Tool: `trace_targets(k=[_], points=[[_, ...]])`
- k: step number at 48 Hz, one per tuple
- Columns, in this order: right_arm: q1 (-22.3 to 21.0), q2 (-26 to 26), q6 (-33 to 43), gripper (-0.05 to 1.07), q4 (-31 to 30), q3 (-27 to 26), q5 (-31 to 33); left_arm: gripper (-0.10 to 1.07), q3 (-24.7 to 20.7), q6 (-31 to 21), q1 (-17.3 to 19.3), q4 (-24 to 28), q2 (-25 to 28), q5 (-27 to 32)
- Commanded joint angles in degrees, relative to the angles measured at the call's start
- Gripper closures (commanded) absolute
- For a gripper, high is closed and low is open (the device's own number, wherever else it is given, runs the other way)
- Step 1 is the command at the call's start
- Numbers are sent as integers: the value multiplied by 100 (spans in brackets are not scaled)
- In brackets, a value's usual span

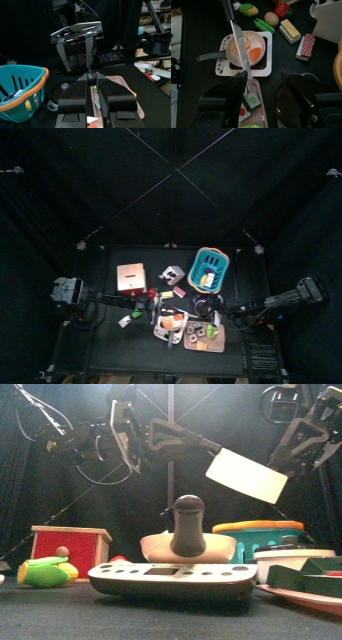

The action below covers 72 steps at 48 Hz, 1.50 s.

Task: Grab cleaver with both hands

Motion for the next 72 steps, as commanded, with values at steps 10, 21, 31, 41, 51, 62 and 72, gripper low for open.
trace_targets(k=[10, 21, 31, 41, 51, 62, 72], points=[[158, 141, 0, 14, 35, -62, -220, 54, -220, 9, -9, -26, 35, -123], [167, 167, 0, 14, 167, -18, -220, 54, -308, 9, 0, -62, 132, -123], [167, 167, 0, 20, 334, 26, -185, 54, -413, 9, 9, -167, 202, -123], [167, 158, 0, 29, 378, 26, -123, 54, -492, 9, 9, -158, 290, -123], [167, 105, 0, 41, 598, 26, 88, 54, -510, 9, 0, -167, 299, -123], [246, -97, -9, 53, 844, -44, 378, 54, -519, -26, -18, -167, 334, -105], [378, -360, -9, 60, 861, -185, 703, 54, -624, -26, -18, -316, 545, -70]])
